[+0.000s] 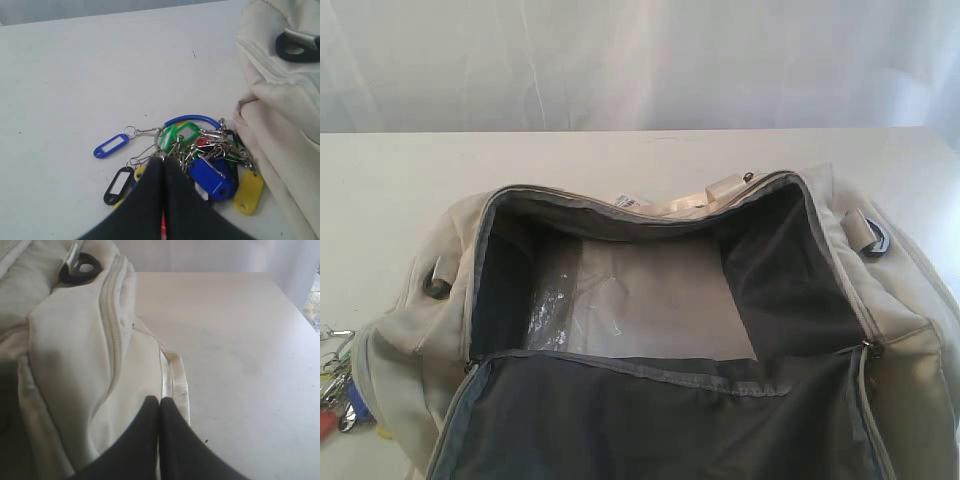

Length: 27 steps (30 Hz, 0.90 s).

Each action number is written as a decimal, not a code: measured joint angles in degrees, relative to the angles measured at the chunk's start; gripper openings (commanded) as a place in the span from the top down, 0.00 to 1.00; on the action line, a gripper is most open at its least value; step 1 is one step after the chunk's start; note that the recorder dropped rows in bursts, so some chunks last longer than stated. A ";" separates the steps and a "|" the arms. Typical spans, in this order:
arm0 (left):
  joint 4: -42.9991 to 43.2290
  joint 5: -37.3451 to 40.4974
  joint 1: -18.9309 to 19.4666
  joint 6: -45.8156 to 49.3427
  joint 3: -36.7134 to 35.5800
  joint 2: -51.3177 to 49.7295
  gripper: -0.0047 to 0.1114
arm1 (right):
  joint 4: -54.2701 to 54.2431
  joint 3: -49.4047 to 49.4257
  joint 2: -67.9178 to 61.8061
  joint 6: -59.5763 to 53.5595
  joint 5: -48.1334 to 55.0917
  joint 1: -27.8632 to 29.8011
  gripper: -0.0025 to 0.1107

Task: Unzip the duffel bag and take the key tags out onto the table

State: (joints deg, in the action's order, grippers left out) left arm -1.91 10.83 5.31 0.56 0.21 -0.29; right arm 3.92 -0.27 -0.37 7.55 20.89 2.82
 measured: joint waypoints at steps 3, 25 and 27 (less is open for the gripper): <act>0.00 -0.05 0.00 0.00 0.00 0.00 0.96 | 0.00 0.00 0.00 0.00 0.00 0.27 0.98; 0.00 -0.05 0.00 0.00 0.00 0.00 0.96 | 0.00 0.00 0.00 1.03 0.00 0.48 0.98; 0.00 -0.05 0.00 0.00 0.00 0.00 0.96 | 0.00 0.00 0.00 1.03 -0.09 0.48 0.98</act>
